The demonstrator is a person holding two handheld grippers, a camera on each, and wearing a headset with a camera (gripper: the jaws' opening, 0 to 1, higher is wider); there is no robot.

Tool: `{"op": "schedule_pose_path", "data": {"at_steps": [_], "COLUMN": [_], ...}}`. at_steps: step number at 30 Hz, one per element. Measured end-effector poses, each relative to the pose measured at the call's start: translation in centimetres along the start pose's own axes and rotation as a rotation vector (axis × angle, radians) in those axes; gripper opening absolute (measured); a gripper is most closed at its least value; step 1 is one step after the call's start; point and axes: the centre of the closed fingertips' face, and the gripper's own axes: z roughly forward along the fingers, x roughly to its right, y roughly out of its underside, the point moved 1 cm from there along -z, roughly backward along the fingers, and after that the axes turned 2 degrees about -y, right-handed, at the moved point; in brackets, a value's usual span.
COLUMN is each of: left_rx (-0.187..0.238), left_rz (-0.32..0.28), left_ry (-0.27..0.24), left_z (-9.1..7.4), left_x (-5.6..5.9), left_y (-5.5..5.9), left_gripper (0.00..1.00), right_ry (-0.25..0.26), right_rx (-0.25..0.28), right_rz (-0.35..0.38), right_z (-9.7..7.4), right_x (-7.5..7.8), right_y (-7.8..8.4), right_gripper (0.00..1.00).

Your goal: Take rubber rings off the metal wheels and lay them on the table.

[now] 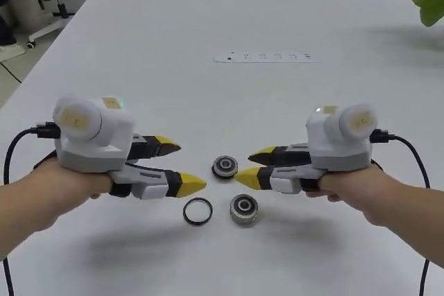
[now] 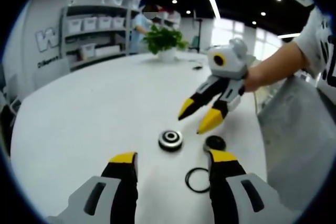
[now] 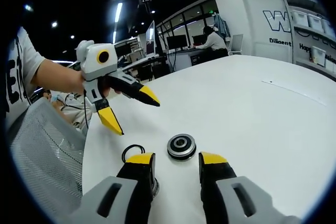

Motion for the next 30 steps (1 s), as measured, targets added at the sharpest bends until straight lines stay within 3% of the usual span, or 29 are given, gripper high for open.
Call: {"op": "schedule_pose_path", "data": {"at_steps": [14,30], "left_rx": [-0.034,-0.031], "left_rz": [0.020,0.030], "left_ry": [0.030,0.048], "left_z": [2.7,4.7], "left_x": [0.3,0.1], "left_y": [0.2,-0.2], "left_gripper": [0.51,0.39], "right_ry": [0.005,0.000], "right_rx": [-0.008,-0.008], "right_rz": [0.006,0.012], "right_z": [0.2,0.5], "right_x": [0.1,0.1], "right_y": [0.8,1.2], "right_gripper": [0.34,0.35]}}
